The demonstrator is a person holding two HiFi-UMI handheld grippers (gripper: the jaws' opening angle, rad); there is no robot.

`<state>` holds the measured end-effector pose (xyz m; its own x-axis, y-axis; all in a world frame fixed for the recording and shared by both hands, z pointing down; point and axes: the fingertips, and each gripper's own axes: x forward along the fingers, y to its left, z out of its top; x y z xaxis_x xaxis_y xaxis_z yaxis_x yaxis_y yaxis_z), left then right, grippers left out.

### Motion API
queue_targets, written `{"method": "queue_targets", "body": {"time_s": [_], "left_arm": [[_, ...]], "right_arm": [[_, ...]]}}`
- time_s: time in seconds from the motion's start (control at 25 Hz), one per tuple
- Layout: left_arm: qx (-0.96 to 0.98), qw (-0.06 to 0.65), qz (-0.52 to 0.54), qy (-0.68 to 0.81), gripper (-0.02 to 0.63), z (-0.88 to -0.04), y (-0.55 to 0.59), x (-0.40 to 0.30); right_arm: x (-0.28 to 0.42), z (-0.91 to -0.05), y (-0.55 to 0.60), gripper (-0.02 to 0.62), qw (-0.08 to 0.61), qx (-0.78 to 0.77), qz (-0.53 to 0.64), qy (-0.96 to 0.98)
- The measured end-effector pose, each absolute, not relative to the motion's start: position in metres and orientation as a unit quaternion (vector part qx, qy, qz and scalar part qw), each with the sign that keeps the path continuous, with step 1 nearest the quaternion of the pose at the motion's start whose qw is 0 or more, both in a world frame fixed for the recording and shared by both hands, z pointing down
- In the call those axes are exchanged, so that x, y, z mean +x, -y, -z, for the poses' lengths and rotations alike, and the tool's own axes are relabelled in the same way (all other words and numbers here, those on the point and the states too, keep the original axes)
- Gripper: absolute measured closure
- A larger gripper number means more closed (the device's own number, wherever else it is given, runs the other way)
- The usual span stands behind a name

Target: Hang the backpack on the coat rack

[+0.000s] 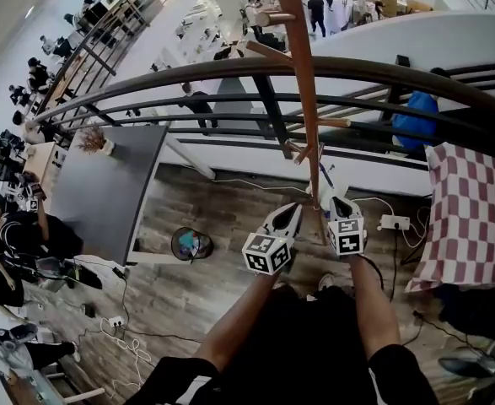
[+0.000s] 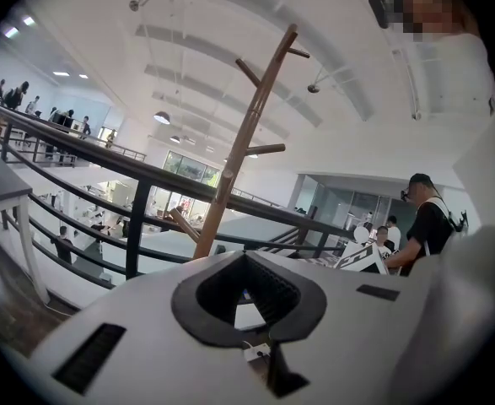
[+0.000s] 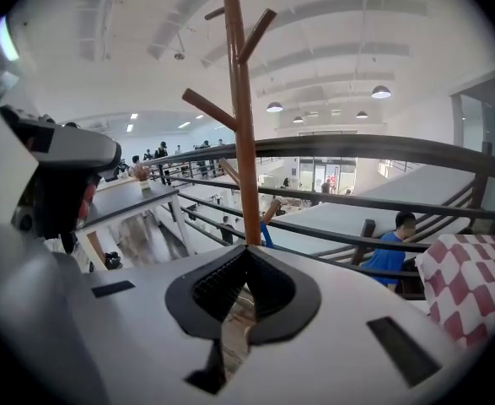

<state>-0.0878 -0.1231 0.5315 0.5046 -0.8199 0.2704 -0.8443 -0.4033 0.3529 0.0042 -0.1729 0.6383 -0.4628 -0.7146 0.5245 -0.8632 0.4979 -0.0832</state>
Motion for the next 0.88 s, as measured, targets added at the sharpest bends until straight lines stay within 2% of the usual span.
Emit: {"method": "queue_targets", "body": {"time_s": [0.44, 0.88], "left_arm": [[0.855, 0.229, -0.032, 0.465, 0.6, -0.531, 0.101, -0.123], [0.868, 0.189, -0.041, 0.458, 0.598, -0.507, 0.055, -0.156]], "right_arm": [[-0.015, -0.592, 0.129, 0.581, 0.175, 0.519, -0.171, 0.819], [-0.059, -0.512, 0.056, 0.581, 0.14, 0.525, -0.119, 0.831]]}}
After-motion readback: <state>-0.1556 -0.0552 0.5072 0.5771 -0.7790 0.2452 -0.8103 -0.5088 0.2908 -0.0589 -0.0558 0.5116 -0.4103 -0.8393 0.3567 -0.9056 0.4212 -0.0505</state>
